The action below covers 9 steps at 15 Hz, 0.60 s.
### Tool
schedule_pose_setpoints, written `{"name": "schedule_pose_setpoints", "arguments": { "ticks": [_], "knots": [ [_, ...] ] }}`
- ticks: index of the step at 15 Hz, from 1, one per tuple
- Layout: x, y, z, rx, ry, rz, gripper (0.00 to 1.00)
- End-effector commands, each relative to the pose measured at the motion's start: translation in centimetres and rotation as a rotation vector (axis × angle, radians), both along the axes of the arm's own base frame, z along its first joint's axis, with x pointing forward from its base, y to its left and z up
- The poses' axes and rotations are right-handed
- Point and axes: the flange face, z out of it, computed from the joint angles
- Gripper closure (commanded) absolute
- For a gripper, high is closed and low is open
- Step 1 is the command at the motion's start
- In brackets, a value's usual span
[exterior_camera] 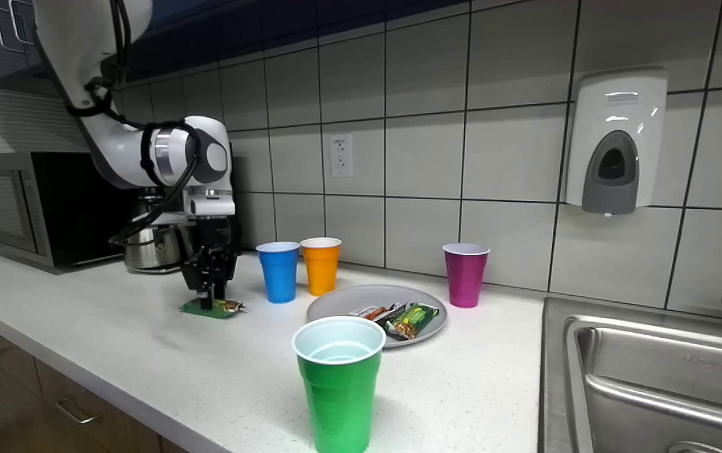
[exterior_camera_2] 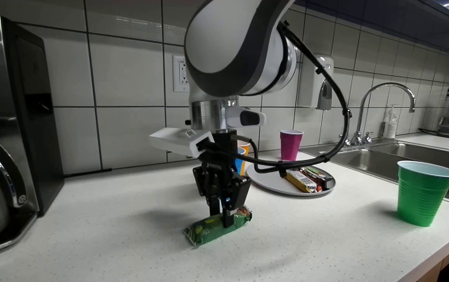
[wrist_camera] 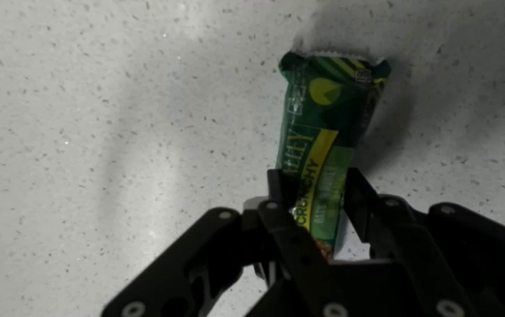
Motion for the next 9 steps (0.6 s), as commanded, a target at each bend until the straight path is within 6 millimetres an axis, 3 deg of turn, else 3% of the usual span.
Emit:
{"name": "schedule_pose_setpoints", "arguments": {
  "ticks": [1,9],
  "knots": [
    [0.4,0.3,0.4,-0.02,-0.014,-0.014,0.88],
    [0.3,0.5,1.8,-0.021,-0.044,-0.013,0.94]
  ]
}}
